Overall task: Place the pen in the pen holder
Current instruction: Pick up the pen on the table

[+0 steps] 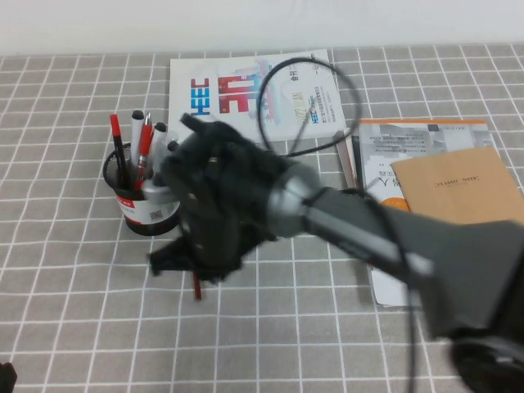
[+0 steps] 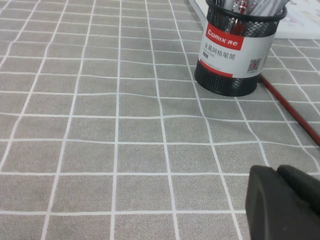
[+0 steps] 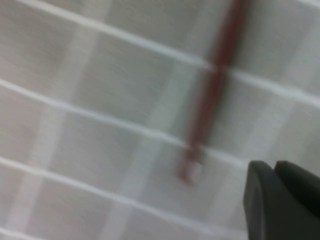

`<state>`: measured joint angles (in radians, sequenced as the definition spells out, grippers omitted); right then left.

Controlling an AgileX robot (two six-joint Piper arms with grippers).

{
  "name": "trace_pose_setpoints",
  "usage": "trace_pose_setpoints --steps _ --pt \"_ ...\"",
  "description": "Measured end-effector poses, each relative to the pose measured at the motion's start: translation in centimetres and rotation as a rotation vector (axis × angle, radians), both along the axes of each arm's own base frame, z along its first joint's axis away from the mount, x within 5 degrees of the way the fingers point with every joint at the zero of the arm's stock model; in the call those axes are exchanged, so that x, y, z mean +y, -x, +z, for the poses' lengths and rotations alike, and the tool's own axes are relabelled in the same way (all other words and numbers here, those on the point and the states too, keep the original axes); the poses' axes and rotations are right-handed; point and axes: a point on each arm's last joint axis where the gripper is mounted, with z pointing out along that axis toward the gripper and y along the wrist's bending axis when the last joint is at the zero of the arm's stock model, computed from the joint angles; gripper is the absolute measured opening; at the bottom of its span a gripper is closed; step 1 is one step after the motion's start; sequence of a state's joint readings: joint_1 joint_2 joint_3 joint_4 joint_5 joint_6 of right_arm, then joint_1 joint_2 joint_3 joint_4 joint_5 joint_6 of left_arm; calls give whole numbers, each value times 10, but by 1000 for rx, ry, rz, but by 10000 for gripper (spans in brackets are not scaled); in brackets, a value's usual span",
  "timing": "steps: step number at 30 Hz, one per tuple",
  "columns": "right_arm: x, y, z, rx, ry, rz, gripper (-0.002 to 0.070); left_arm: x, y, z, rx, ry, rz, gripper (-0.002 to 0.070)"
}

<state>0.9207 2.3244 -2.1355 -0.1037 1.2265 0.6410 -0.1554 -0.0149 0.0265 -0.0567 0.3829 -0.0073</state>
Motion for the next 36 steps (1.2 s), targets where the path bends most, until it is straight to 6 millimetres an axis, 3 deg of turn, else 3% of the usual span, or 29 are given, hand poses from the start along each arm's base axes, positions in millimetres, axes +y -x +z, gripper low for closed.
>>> trace_pose_setpoints --steps 8,11,14,15,16,19,21,27,36 --pt "-69 44 11 15 94 -117 -12 0 0 0 0 0 0 -5" --pt "-83 52 21 -18 53 -114 -10 0 0 0 0 0 0 -5" --pt "-84 54 31 -34 9 -109 35 0 0 0 0 0 0 -5" --pt "-82 54 34 -34 -6 -104 71 0 0 0 0 0 0 -5" --pt "-79 52 42 -42 -33 -93 161 0 0 0 0 0 0 -5" --pt "-70 52 53 -69 -43 -48 327 0 0 0 0 0 0 -5" --pt "-62 52 58 -88 -33 -15 372 0 0 0 0 0 0 -5" --pt "-28 44 50 -84 9 72 339 0 0 0 0 0 0 -5" --pt "23 15 25 -112 -26 153 326 0 0 0 0 0 0 -5"
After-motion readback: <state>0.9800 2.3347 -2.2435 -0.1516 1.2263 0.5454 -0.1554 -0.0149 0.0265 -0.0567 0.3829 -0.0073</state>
